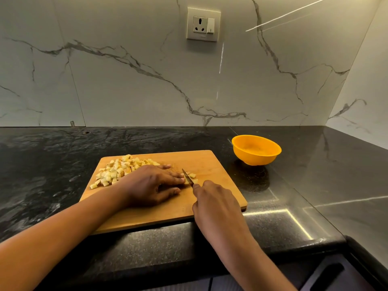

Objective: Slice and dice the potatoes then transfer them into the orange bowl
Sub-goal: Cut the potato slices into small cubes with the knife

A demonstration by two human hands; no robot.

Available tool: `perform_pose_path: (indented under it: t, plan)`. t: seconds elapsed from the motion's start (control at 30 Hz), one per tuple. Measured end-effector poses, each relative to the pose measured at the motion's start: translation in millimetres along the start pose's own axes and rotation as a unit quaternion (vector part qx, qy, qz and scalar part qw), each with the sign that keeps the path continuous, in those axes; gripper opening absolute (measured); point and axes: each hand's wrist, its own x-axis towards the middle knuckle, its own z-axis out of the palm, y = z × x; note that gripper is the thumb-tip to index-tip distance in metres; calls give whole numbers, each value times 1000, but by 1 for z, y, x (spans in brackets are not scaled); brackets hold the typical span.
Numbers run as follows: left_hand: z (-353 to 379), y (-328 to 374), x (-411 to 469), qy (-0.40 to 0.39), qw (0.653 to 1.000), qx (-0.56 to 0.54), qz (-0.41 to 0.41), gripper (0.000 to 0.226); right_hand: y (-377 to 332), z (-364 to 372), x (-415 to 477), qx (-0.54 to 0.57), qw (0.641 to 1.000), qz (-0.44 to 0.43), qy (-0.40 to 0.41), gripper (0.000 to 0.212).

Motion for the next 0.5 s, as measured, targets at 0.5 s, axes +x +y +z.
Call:
perform_pose_path:
  t: [0.5]
  plan:
    - [3,-1,0,21,1000,0,7,56,9,0,-8,32,999,0,10,38]
